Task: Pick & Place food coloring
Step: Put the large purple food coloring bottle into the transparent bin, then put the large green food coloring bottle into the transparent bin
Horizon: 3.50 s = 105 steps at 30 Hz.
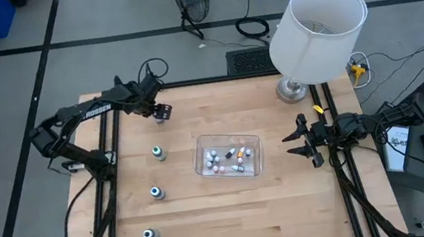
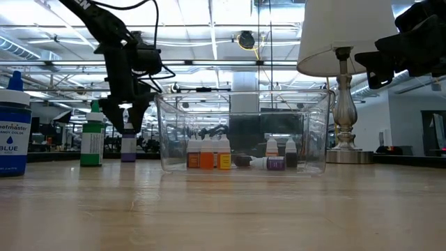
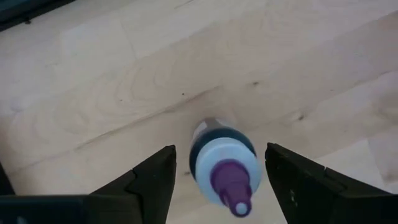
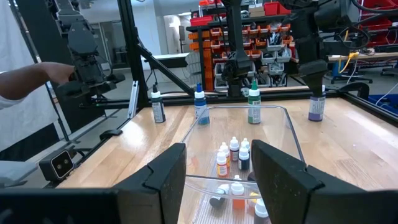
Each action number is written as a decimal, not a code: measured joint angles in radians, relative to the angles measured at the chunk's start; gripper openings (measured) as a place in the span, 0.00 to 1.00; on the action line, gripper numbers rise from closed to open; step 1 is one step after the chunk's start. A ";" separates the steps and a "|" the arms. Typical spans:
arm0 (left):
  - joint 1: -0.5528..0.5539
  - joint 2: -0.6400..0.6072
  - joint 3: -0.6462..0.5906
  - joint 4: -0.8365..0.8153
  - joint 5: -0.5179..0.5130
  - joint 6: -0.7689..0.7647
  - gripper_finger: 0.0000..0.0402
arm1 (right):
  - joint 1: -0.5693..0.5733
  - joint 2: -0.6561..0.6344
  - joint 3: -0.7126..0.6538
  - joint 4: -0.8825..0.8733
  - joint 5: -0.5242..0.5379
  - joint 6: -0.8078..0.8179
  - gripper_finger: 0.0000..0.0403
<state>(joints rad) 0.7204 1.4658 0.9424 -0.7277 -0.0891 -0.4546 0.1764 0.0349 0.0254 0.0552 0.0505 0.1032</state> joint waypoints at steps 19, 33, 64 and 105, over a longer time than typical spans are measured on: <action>0.004 0.122 0.011 0.036 0.015 0.105 0.34 | 0.000 0.000 0.000 0.000 0.000 0.000 0.42; -0.319 -0.046 0.386 -0.100 0.127 0.113 0.34 | 0.000 0.000 0.000 0.000 0.000 0.000 0.42; -0.658 0.738 1.025 -0.378 0.045 0.255 0.34 | 0.000 0.010 0.000 -0.001 0.000 0.000 0.42; -0.660 0.520 0.962 -0.500 -0.093 0.098 0.78 | 0.000 0.009 0.000 0.000 0.000 0.000 0.42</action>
<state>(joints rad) 0.0609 1.9859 1.9041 -1.2280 -0.1824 -0.3564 0.1764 0.0441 0.0254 0.0555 0.0505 0.1032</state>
